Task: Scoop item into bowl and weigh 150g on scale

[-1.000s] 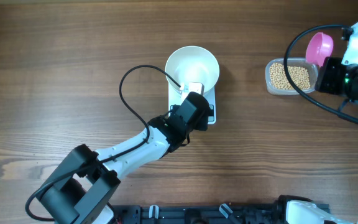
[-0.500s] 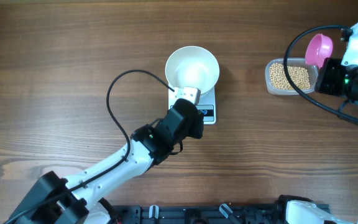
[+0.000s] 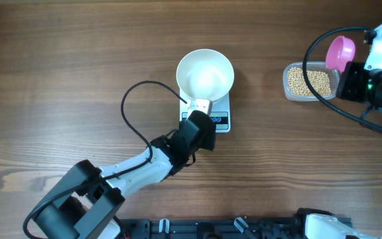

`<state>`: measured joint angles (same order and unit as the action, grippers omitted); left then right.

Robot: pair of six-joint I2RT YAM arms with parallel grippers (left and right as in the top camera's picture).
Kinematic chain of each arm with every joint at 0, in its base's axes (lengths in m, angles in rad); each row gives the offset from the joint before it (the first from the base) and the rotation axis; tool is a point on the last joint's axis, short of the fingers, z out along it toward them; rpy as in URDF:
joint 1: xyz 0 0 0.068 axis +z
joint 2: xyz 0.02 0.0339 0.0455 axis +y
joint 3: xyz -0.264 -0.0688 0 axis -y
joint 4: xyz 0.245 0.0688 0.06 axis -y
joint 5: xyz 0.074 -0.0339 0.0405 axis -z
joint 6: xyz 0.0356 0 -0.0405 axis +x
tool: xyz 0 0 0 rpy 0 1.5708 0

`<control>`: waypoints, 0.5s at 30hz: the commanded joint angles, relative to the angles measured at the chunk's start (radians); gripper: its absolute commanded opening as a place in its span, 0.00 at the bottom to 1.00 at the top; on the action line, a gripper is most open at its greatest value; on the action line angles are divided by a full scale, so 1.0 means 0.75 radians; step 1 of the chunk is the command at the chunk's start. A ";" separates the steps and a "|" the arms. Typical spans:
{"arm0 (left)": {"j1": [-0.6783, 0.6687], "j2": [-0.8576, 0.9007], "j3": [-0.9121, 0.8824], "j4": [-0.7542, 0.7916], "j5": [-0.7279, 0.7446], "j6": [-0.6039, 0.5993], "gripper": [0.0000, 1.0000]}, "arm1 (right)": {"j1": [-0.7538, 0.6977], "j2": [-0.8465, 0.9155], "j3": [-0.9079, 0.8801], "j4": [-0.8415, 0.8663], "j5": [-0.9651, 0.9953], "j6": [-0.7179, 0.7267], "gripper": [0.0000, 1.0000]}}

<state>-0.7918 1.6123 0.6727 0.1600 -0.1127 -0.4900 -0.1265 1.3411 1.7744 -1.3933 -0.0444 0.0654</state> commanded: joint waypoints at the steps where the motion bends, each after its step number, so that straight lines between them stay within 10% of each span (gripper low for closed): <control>1: 0.006 0.029 -0.003 0.031 -0.071 0.016 0.04 | -0.003 0.003 0.023 0.007 -0.011 -0.017 0.04; 15: 0.006 0.104 -0.003 0.143 -0.072 0.016 0.04 | -0.003 0.003 0.023 0.008 -0.010 -0.016 0.04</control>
<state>-0.7918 1.6665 0.6720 0.2554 -0.1455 -0.4900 -0.1265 1.3411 1.7744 -1.3930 -0.0444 0.0654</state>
